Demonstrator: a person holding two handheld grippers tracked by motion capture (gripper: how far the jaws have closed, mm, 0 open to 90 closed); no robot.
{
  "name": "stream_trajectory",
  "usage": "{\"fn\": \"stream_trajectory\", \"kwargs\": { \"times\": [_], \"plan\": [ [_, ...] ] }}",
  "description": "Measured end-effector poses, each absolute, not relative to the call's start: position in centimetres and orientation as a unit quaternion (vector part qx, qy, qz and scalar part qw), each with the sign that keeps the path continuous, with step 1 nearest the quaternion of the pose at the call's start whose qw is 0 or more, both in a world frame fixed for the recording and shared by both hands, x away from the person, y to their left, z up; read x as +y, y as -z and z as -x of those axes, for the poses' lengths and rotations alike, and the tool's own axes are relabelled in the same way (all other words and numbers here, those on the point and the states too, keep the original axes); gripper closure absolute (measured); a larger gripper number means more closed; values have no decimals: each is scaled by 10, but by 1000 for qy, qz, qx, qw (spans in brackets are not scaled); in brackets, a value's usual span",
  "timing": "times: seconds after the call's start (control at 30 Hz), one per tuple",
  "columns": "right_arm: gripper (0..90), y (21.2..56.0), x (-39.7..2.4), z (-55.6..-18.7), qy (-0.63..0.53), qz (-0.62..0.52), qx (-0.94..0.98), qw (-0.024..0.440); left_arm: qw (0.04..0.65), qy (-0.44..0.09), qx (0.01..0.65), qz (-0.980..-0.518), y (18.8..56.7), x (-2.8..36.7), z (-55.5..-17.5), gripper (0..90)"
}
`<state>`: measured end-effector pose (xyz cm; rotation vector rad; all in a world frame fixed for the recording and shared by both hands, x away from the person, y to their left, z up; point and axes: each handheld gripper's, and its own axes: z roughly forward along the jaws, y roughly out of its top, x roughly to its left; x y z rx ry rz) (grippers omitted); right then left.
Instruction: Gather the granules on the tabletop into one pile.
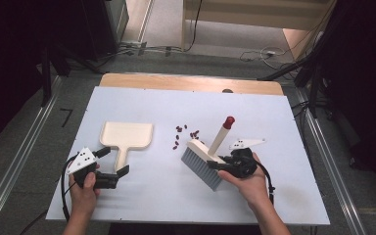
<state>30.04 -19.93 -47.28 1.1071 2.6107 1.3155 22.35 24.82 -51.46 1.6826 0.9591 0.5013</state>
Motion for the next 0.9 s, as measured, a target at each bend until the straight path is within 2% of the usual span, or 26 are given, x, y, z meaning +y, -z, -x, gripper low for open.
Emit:
{"fn": "stream_trajectory", "kwargs": {
  "times": [0.23, 0.4, 0.6, 0.9],
  "plan": [
    [654, 464, -215, -314, -404, -377, 831, 54, 540, -210, 403, -708, 515, 248, -223, 0],
    [654, 453, -210, -312, -410, -372, 831, 56, 538, -212, 404, -709, 514, 248, -224, 0],
    [654, 442, -173, -310, -429, -360, 827, 55, 536, -212, 405, -710, 514, 247, -223, 0],
    [654, 452, -102, -319, -433, -354, 828, 48, 539, -210, 402, -709, 515, 248, -223, 0]
  ]
}}
